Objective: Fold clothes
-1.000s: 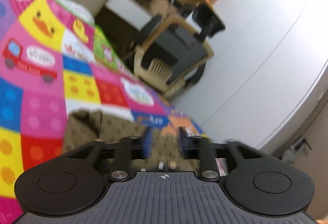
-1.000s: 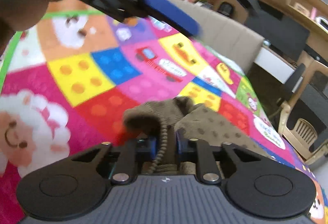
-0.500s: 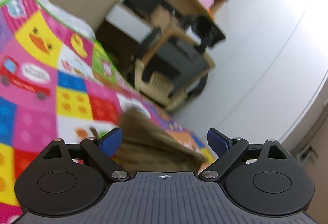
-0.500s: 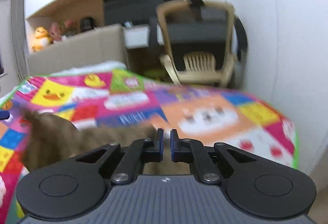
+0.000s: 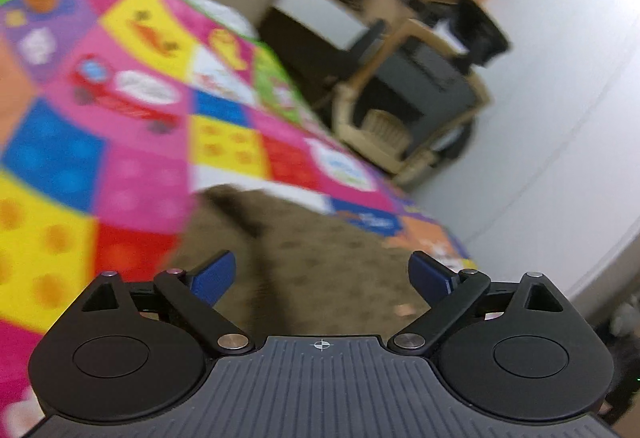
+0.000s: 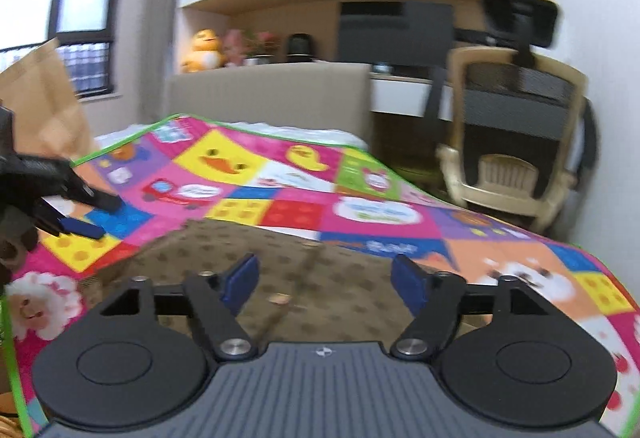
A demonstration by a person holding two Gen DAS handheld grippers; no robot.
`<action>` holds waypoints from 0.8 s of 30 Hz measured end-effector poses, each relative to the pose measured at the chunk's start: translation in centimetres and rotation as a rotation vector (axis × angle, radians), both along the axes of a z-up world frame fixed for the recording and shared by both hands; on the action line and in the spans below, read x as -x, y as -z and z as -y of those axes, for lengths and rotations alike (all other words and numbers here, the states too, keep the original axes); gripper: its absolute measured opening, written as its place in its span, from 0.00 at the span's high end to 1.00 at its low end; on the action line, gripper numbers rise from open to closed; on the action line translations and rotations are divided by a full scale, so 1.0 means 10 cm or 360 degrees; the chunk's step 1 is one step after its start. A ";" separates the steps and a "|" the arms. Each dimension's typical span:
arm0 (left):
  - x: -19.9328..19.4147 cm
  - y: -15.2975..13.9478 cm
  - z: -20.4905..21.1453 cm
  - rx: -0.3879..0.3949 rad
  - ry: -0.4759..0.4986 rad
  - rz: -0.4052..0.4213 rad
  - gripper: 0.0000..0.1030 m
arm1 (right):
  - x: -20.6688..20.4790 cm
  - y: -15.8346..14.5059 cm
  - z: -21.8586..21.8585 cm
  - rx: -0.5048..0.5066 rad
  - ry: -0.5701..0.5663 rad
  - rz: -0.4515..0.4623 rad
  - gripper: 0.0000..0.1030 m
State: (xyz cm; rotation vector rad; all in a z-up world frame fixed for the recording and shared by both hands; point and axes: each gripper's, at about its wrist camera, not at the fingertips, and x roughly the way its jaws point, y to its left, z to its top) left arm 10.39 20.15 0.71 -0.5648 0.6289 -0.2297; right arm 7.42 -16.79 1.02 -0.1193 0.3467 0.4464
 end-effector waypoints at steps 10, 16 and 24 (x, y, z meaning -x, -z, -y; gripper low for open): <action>-0.03 0.51 -0.19 -0.0093 0.0015 -0.0163 0.29 | 0.28 0.17 -1.00 0.0281 -0.0394 -0.0023 0.13; -0.18 0.37 -0.15 0.0119 0.0175 -0.0166 0.86 | 0.36 0.41 -1.90 0.0601 -0.0564 0.0133 0.13; -0.25 -0.01 -0.10 0.0289 0.0298 -0.0021 0.88 | -0.19 0.46 -2.19 0.0628 -0.0273 0.0130 0.74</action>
